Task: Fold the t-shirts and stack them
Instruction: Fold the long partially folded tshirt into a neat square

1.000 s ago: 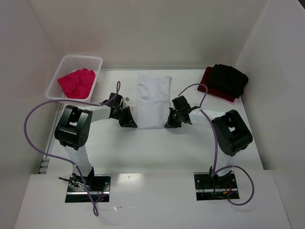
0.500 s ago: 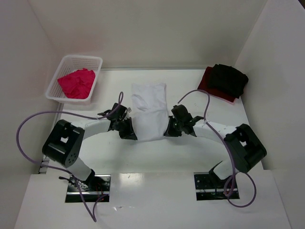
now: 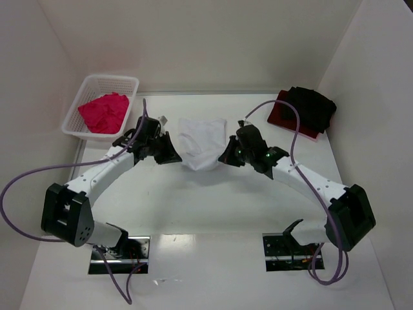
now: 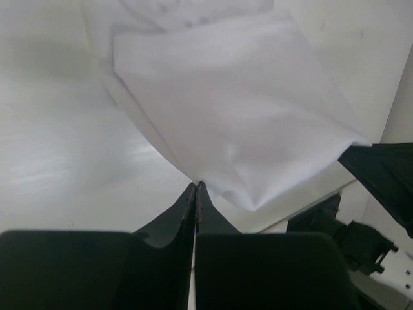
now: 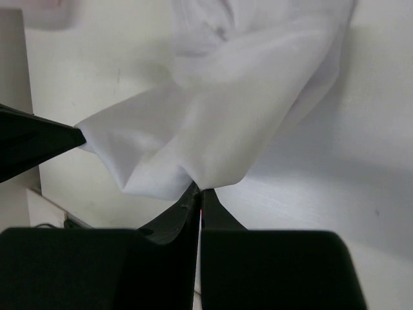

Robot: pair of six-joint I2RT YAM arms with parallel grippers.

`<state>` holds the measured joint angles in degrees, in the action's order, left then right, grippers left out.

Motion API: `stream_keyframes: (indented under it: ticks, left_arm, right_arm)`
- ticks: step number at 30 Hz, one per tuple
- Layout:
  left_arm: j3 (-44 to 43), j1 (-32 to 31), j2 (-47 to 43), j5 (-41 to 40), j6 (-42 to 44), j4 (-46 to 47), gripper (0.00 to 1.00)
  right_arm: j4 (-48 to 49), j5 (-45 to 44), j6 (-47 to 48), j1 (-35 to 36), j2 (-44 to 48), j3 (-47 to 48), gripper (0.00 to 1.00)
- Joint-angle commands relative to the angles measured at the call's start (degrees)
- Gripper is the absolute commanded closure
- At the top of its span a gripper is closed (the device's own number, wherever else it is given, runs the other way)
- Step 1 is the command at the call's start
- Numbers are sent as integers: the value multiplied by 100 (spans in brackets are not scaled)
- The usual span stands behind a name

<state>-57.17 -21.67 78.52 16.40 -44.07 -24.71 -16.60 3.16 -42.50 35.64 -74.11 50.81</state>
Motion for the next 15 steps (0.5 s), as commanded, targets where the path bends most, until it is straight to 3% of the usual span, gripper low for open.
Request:
stream_keyframes:
  ticks: [1,7,15]
  left_arm:
    - [-689,373,381,20,346,-122,100]
    - [-2067,1059,1558,485,838,-69,100]
    - [-4386,1376,3563,1101,1199,-139,100]
  right_arm:
    - [7,-254,330,-284,-367,736,100]
    - [8,-202,725,-663,-1561,2072,100]
    - [60,79,884,-1208,-3249,3848,99]
